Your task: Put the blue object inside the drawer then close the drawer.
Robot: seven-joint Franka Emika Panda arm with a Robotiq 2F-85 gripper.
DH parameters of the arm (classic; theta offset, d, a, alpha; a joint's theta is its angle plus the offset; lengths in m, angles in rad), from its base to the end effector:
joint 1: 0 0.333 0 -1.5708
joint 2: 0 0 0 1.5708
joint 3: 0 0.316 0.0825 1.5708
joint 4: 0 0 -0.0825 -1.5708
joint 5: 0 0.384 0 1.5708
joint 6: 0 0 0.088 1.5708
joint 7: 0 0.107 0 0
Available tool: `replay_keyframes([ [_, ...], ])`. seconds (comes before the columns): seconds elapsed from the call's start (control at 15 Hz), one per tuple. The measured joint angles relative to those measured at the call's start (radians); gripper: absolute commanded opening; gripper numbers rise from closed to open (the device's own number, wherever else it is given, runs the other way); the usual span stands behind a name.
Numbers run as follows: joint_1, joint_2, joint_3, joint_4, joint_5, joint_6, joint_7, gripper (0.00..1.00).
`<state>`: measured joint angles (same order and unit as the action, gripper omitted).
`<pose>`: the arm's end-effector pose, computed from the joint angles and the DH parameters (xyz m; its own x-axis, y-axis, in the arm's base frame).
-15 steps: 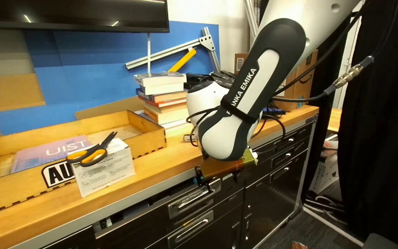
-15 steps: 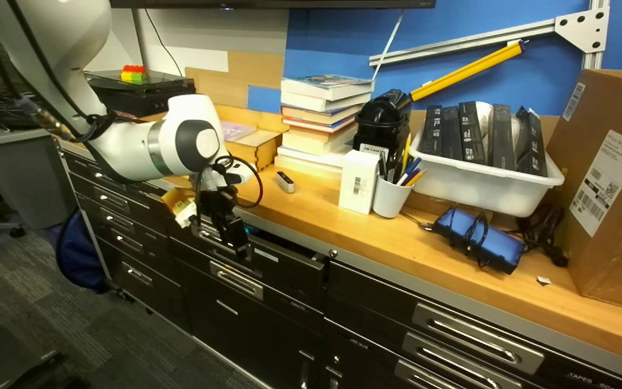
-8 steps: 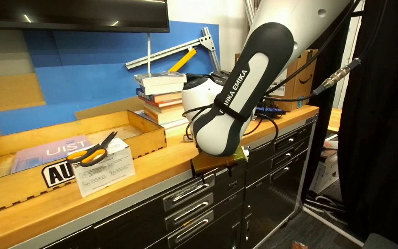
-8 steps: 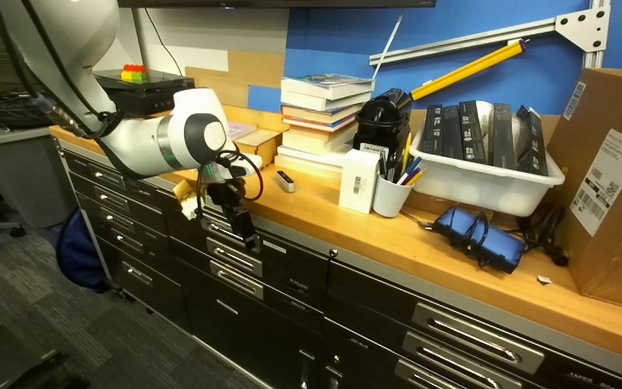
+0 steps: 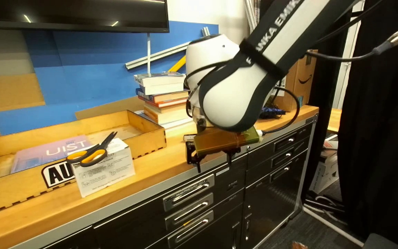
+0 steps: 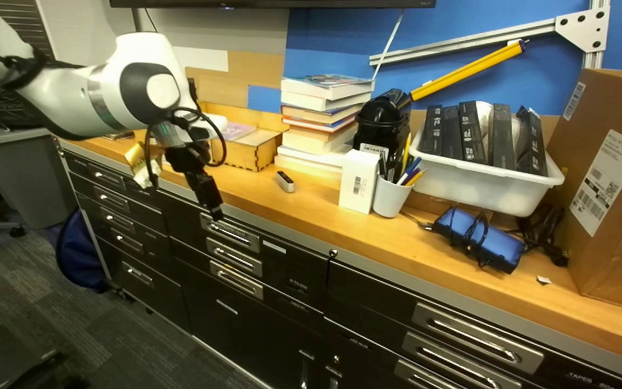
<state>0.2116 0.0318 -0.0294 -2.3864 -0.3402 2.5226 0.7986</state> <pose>0.4978 0.0950 0.3154 0.9226 -0.3237 0.2098 -0.3500 -0.9312 0.1024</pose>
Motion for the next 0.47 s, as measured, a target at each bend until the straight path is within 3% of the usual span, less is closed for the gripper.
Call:
replay_keyframes([
  [0.13,0.0,-0.106,0.065,-0.032,0.134,-0.08,-0.151,1.0],
  [0.47,0.027,-0.335,0.172,0.015,0.373,-0.432,-0.44,1.0],
])
